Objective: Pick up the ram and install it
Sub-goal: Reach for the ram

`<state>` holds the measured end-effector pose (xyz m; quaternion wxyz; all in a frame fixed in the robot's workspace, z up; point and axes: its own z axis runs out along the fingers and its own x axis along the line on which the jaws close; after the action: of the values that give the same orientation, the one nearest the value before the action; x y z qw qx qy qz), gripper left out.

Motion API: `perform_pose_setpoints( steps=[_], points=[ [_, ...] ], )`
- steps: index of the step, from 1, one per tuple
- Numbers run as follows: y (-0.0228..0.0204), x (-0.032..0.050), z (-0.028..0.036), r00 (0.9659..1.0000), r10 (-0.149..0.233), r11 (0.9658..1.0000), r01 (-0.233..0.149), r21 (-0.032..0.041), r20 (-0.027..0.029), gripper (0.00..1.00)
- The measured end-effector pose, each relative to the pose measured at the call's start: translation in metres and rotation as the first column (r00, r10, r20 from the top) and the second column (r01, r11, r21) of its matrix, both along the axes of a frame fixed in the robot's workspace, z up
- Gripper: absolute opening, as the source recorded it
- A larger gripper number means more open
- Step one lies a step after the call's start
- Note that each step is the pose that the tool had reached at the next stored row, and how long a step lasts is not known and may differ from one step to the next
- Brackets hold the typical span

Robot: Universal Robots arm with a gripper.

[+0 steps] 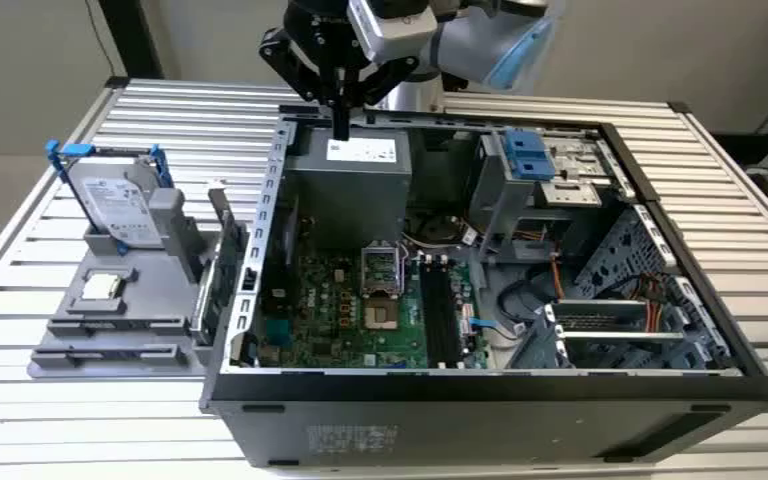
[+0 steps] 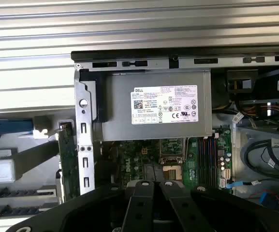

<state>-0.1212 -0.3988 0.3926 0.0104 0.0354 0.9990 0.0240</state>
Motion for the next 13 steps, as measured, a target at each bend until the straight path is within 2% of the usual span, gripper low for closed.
perform_pose_setpoints(
  steps=[13],
  points=[
    [0.0, 0.0, 0.0, 1.0, 0.0, 1.0, 0.0, 0.0, 0.0, 0.0]
  ],
)
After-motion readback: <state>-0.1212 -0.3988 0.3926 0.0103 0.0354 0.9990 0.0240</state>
